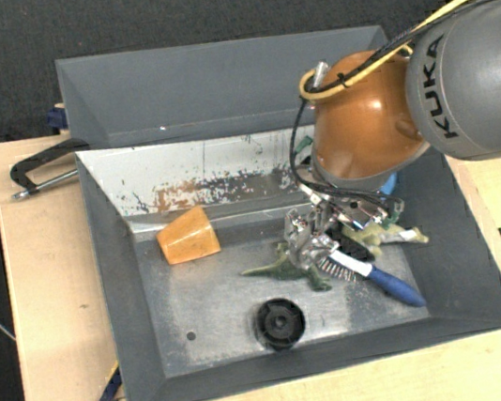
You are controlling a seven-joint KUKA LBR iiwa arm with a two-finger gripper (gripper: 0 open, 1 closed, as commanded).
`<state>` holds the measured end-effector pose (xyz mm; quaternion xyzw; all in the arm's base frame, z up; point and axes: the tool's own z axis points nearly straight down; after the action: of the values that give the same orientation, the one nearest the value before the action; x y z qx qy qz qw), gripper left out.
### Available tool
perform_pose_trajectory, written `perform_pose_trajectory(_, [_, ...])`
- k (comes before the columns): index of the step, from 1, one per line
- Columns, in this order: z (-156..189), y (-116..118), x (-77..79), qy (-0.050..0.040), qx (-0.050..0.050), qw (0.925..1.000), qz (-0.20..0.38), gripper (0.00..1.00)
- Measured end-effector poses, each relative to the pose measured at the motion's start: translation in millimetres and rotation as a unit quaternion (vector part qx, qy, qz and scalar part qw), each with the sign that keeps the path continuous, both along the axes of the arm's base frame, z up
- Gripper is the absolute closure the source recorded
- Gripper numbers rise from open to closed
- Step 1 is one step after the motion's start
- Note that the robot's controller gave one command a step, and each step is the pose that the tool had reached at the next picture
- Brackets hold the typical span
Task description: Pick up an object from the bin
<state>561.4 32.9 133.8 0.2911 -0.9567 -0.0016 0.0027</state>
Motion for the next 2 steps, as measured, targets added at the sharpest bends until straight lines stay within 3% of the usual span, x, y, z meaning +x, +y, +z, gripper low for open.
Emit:
perform_pose_trajectory(1, [3.4, -0.2, 1.2, -0.0028, 0.000, 1.0000, 0.000, 0.00])
perform_pose_trajectory(2, [-61.1, -9.0, 4.1, -0.0054, 0.001, 0.9932, -0.117, 0.00])
